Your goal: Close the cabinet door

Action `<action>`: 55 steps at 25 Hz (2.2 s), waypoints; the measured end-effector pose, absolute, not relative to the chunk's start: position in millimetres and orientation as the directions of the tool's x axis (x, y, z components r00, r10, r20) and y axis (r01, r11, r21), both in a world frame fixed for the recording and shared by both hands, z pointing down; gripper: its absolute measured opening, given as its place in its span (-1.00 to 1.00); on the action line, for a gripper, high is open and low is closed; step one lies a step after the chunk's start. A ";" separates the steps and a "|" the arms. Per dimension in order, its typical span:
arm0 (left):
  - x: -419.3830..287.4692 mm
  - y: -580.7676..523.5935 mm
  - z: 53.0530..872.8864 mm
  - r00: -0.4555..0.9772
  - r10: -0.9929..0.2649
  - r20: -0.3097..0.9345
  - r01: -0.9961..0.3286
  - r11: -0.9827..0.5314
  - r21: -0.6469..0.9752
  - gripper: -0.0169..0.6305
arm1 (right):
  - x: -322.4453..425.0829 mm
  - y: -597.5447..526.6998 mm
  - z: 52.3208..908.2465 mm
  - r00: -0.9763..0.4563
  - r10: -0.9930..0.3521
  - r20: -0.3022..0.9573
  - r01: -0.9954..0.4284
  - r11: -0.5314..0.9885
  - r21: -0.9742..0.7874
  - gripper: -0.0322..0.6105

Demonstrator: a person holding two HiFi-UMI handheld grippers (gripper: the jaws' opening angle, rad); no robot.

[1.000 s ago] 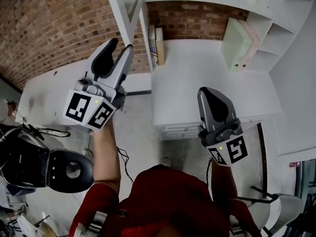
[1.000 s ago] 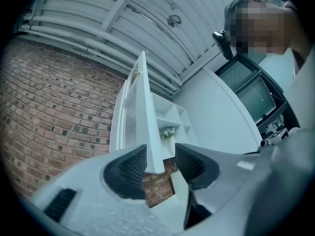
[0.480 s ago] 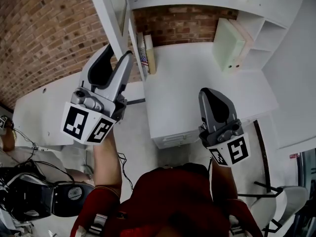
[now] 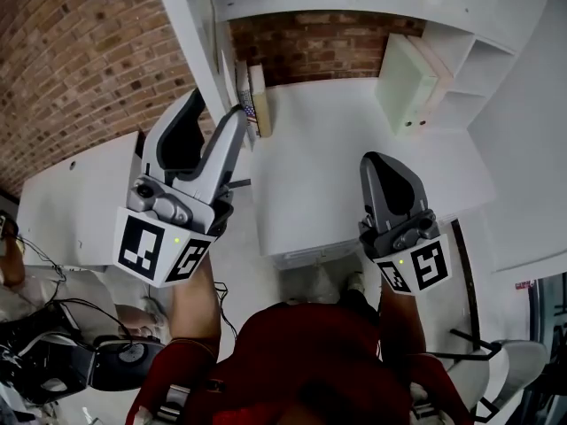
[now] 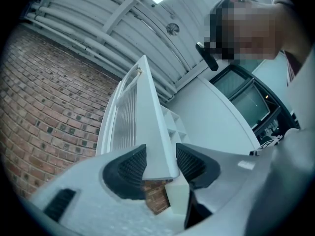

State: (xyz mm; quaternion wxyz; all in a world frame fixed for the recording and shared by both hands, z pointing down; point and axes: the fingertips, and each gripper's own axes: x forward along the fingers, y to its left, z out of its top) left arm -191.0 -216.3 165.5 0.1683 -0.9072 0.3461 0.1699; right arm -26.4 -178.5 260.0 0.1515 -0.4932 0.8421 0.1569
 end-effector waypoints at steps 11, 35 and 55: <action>-138.2 -230.4 162.5 0.618 -0.654 -0.437 -0.771 -0.612 -0.175 -0.33 | 34.9 -216.8 248.3 -0.533 -0.732 -0.423 -0.834 0.540 0.115 -0.86; -42.9 -287.7 155.5 0.372 -0.823 -0.429 -0.928 -0.344 -0.145 -0.28 | 144.4 -284.1 227.3 -0.688 -0.603 -0.405 -0.697 0.703 0.138 -0.86; 26.8 -383.4 159.7 0.468 -0.815 -0.342 -0.883 -0.445 -0.151 -0.38 | 189.9 -313.5 236.9 -0.610 -0.682 -0.404 -0.772 0.626 0.110 -0.86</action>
